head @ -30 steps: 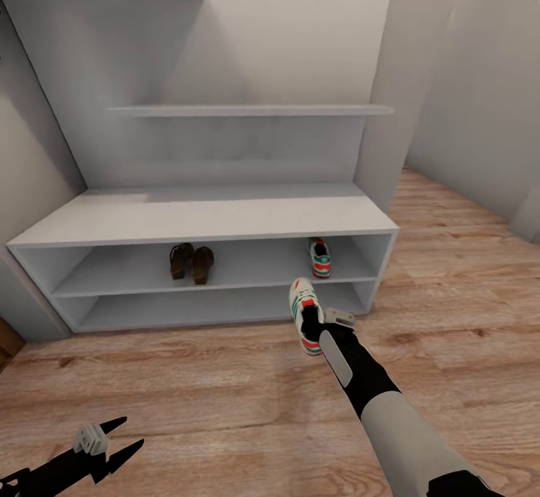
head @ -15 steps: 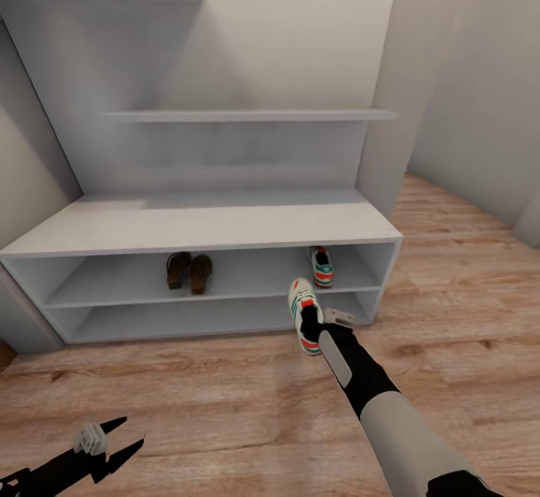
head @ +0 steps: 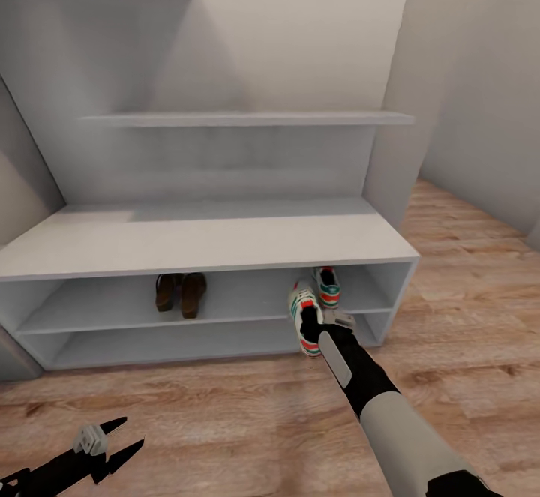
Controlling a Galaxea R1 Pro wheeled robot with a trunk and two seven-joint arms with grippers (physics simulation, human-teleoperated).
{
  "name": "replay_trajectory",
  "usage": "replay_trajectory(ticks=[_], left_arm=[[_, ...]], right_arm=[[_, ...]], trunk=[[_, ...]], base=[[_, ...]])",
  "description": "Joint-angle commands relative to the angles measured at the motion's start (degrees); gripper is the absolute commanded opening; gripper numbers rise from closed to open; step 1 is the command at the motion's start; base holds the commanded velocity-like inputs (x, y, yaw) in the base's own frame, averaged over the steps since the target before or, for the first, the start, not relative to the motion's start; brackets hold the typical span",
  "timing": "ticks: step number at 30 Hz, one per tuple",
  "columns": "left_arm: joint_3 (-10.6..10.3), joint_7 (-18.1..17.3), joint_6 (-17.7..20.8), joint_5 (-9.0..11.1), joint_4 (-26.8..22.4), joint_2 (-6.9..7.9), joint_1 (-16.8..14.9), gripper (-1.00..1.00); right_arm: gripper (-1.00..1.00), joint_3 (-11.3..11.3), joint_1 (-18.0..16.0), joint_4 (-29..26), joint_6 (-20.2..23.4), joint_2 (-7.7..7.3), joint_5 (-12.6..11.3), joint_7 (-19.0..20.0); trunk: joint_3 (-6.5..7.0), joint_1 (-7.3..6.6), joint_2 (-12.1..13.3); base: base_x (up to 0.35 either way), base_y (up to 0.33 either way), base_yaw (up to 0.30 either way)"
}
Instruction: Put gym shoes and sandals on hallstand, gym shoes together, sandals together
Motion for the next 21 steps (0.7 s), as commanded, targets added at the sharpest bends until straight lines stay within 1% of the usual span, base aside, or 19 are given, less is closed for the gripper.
replay_trajectory(ticks=[1, 9, 12, 15, 21], left_arm=[[0.18, -0.23, -0.29, -0.02, 0.06, -0.01, -0.04, 1.0], [0.12, -0.23, -0.29, -0.03, 0.06, -0.09, -0.04, 1.0], [0.1, -0.12, -0.27, -0.03, 0.06, -0.09, -0.04, 1.0], [0.1, 0.05, -0.24, -0.03, 0.06, -0.09, -0.04, 1.0], [0.01, 0.12, -0.2, -0.03, 0.06, -0.09, -0.04, 1.0]], right_arm=[[-1.0, 0.24, -0.03, -0.05, 0.09, -0.04, -0.59, -0.71], [-1.0, 0.24, -0.03, 0.03, 0.09, -0.04, -0.59, -0.71], [-1.0, 0.24, -0.03, 0.09, 0.09, -0.04, -0.58, -0.71], [-1.0, 0.24, -0.03, 0.1, 0.09, -0.04, -0.53, -0.71], [-1.0, 0.24, -0.03, 0.11, 0.09, -0.04, -0.44, -0.71]], trunk=[[-0.05, 0.02, -0.02], [-0.05, 0.02, -0.02], [-0.05, 0.02, -0.02], [-0.05, 0.02, -0.02], [-0.05, 0.02, -0.02]], base=[[0.33, 0.0, 0.0], [0.328, 0.0, 0.0], [0.256, 0.0, 0.0], [0.086, 0.0, 0.0], [0.013, 0.0, 0.0]])
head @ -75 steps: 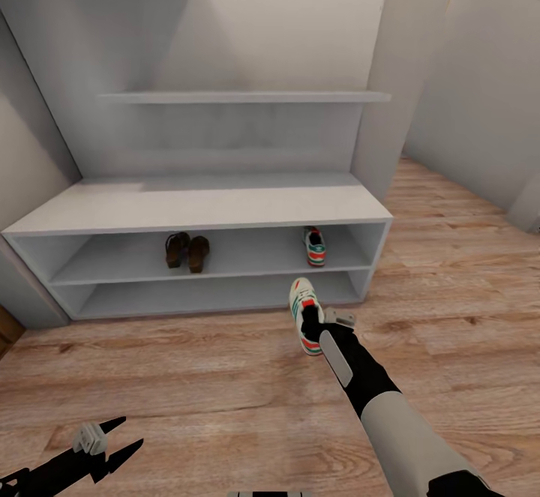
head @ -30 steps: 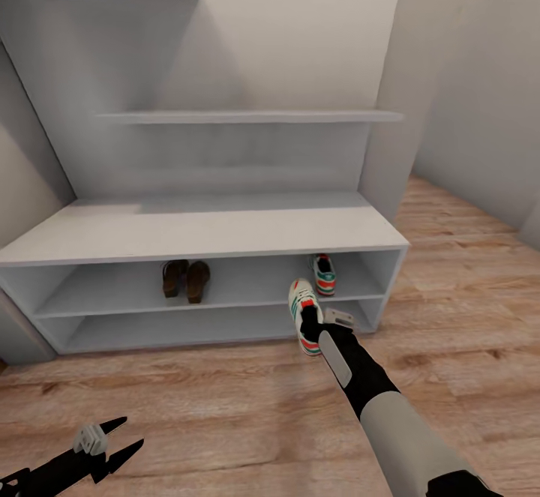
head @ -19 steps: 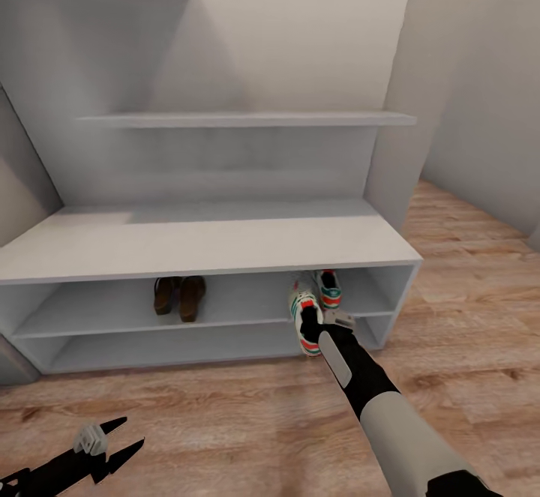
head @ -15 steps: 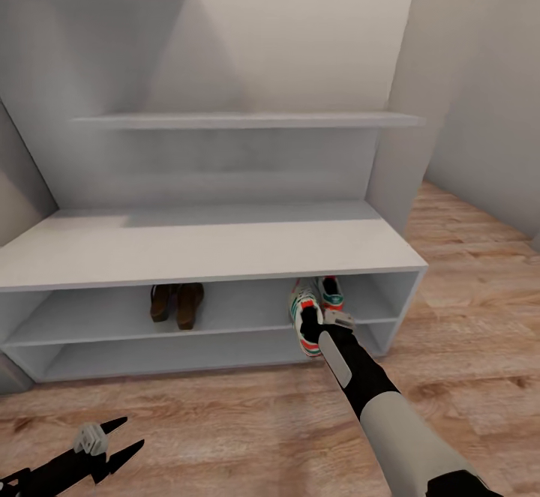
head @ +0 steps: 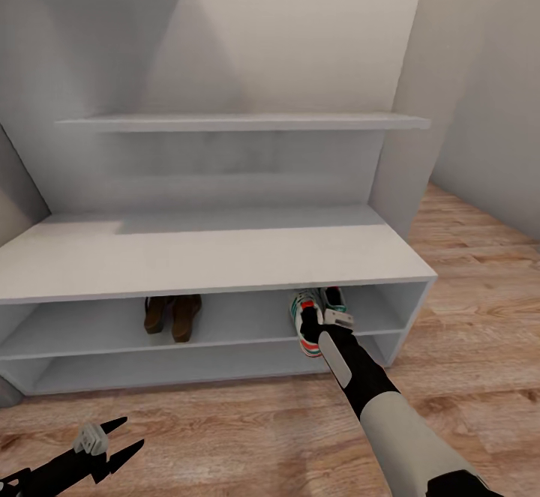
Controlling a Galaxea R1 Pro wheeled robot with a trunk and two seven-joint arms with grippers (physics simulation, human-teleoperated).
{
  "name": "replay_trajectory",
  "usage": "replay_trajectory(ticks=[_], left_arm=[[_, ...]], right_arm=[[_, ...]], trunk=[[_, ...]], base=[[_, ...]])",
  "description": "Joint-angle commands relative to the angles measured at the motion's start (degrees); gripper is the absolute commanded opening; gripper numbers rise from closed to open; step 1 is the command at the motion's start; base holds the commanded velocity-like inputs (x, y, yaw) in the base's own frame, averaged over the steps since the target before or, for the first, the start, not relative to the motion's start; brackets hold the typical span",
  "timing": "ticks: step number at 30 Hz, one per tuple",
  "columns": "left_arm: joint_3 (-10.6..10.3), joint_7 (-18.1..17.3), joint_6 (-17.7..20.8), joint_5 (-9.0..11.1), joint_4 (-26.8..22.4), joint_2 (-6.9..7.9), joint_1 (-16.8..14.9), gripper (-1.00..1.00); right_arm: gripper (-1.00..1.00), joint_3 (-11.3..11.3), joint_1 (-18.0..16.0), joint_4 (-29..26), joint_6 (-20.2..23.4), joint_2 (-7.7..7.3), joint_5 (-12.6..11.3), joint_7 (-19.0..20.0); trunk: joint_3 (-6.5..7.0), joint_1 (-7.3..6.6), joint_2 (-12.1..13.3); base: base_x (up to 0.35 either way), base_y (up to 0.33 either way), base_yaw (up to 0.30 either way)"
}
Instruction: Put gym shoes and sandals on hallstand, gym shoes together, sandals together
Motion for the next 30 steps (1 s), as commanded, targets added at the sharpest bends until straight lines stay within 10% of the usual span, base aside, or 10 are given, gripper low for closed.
replay_trajectory(ticks=[1, 23, 30], left_arm=[[0.18, -0.23, -0.28, -0.02, 0.06, -0.01, -0.04, 1.0], [0.08, -0.22, -0.28, -0.06, -0.09, -0.01, -0.04, 1.0], [0.08, -0.23, -0.2, -0.05, -0.08, 0.0, -0.04, 1.0]], right_arm=[[-1.0, 0.24, -0.03, -0.08, 0.1, -0.04, -0.62, -0.71], [-1.0, 0.25, -0.03, -0.09, 0.04, -0.04, -0.61, -0.71], [-1.0, 0.24, -0.03, -0.09, 0.07, -0.04, -0.61, -0.71]], trunk=[[-0.05, -0.01, -0.02], [-0.05, -0.01, -0.02], [-1.93, 0.17, -0.11]], base=[[0.002, 0.0, 0.0], [0.098, 0.0, 0.0], [0.0, 0.0, 0.0]])
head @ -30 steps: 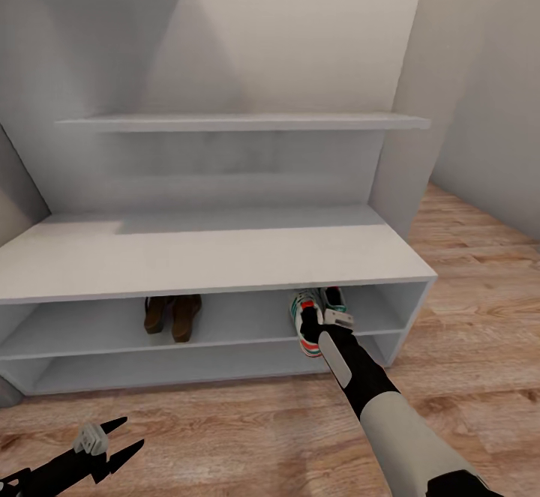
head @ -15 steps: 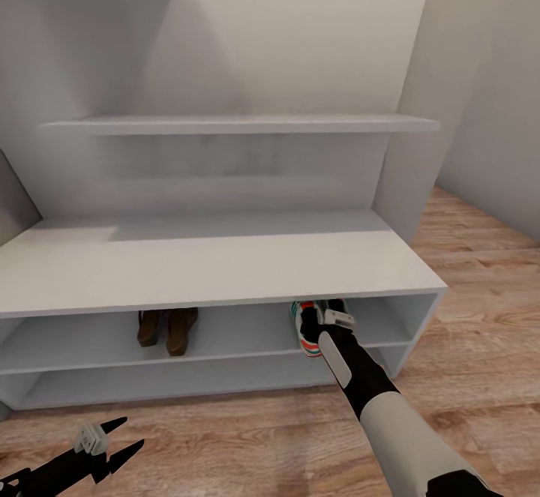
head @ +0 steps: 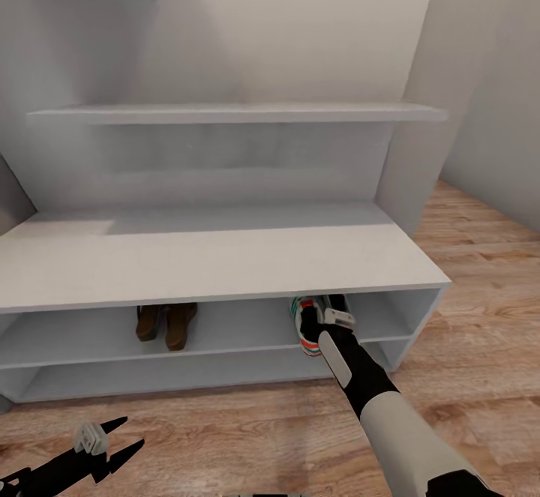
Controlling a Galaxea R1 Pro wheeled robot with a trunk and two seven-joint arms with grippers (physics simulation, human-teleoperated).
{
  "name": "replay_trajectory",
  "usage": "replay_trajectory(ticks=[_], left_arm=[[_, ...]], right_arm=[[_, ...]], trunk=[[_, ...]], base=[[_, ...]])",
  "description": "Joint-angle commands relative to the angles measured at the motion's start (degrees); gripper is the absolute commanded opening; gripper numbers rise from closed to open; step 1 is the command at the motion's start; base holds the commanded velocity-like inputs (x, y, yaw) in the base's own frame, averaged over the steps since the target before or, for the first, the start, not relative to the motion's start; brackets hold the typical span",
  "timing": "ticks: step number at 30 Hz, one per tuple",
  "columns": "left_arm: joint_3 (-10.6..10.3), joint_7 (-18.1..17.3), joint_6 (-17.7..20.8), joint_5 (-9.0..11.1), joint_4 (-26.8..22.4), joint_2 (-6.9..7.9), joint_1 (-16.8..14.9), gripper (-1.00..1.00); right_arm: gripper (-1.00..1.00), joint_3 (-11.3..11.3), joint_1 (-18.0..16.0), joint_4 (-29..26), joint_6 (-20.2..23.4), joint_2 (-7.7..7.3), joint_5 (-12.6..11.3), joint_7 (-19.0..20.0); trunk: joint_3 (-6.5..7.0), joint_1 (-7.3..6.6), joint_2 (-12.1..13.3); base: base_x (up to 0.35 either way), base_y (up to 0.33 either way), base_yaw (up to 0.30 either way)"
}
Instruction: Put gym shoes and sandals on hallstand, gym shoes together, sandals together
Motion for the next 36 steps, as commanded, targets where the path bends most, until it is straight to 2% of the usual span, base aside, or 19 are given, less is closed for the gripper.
replay_trajectory(ticks=[1, 12, 36], left_arm=[[0.19, -0.2, -0.28, 0.0, 0.08, -0.01, -0.05, 1.0], [0.29, -0.07, -0.31, 0.03, 0.1, -0.01, -0.05, 1.0], [0.54, -0.04, -0.19, 0.03, 0.11, -0.01, -0.05, 1.0]], right_arm=[[-1.0, 0.22, 0.01, 0.14, 0.15, -0.05, -0.63, -0.7], [-1.0, 0.17, 0.01, 0.14, 0.1, -0.06, -0.64, -0.7], [-1.0, 0.14, 0.01, 0.12, 0.09, -0.13, -0.66, -0.7]], trunk=[[-0.37, 0.03, -0.03], [-0.72, 0.03, -0.03], [-0.72, 0.03, -0.03]], base=[[0.0, 0.0, 0.0], [0.002, 0.0, 0.0], [0.081, 0.026, 0.0]])
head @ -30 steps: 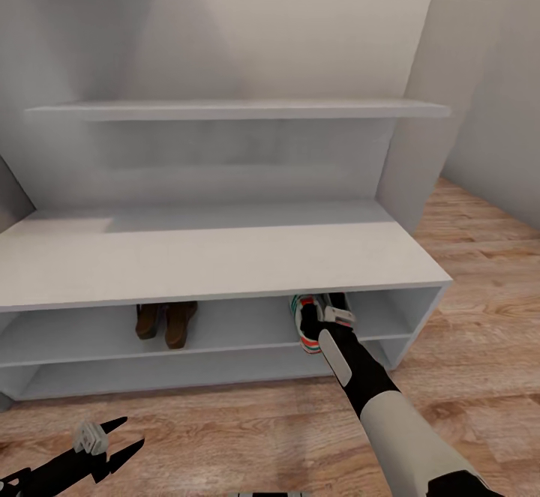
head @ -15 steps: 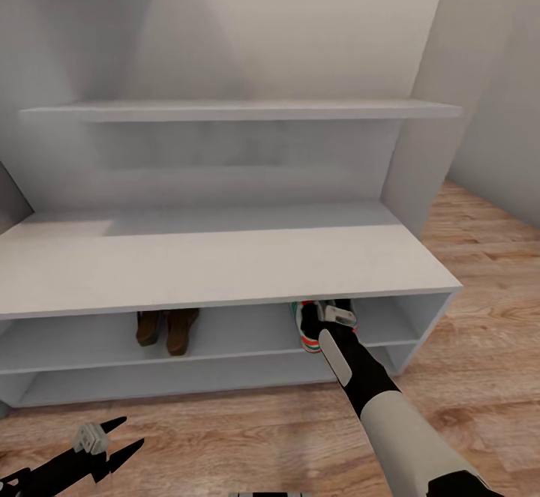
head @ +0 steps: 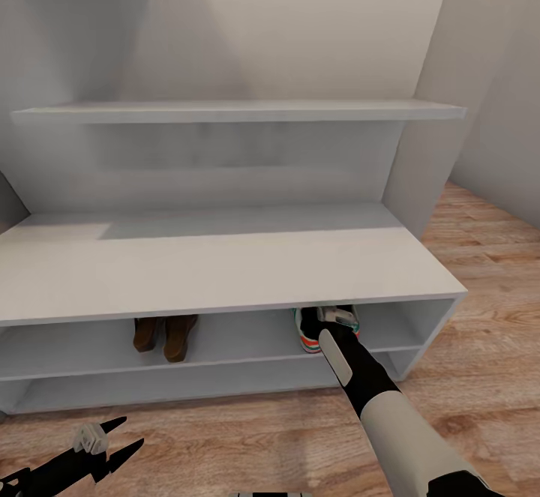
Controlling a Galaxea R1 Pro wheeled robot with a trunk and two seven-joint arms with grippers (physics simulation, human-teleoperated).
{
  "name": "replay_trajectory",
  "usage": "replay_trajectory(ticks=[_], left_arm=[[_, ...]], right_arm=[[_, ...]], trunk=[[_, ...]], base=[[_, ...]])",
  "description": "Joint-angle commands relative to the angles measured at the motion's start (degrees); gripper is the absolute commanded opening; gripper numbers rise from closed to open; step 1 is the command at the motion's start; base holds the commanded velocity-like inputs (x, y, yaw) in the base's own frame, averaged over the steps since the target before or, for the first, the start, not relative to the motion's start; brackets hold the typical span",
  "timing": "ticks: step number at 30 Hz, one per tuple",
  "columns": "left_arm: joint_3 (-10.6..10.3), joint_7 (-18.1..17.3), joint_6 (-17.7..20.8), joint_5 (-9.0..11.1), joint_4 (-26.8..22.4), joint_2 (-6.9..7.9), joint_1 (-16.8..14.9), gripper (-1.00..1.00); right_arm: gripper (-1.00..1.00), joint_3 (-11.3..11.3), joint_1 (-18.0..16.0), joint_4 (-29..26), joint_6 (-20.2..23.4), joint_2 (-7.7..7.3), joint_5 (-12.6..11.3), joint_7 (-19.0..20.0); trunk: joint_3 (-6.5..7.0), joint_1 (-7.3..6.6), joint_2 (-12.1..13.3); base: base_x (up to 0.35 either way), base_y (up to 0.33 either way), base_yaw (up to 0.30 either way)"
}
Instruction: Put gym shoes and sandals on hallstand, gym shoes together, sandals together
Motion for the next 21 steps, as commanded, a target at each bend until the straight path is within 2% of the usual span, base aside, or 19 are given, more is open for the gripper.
replay_trajectory(ticks=[1, 21], left_arm=[[0.18, -0.22, -0.28, -0.01, 0.06, -0.01, -0.04, 1.0], [0.18, -0.21, -0.28, -0.01, 0.06, -0.01, -0.04, 1.0]], right_arm=[[-1.0, 0.18, 0.0, 1.16, 0.2, -0.06, -0.2, -0.73], [-1.0, 0.17, 0.0, 1.16, 0.2, -0.14, -0.25, -0.73]], trunk=[[-0.06, 0.0, -0.01], [-0.06, 0.0, -0.01]], base=[[0.01, 0.0, 0.0], [0.036, 0.0, 0.0]])
